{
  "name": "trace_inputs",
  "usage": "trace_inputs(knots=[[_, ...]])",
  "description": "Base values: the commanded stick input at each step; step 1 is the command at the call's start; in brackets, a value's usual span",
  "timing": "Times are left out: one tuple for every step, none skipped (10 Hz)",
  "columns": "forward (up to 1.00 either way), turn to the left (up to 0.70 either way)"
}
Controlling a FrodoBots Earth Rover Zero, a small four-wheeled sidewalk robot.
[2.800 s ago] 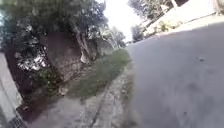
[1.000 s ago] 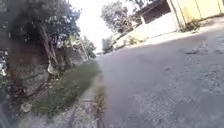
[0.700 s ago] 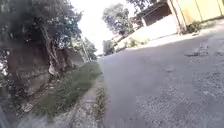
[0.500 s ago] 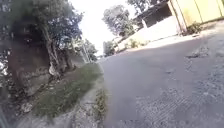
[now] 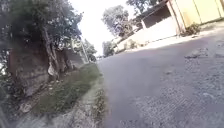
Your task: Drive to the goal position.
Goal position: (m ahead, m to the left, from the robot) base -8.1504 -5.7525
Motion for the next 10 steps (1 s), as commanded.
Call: trace_inputs(knots=[[0.0,-0.86],[0.0,-0.86],[0.0,-0.88],[0.0,-0.89],[0.0,-0.9],[0.0,-0.25],[0.0,0.0],[0.0,-0.45],[0.0,-1.0],[0.0,-1.0]])
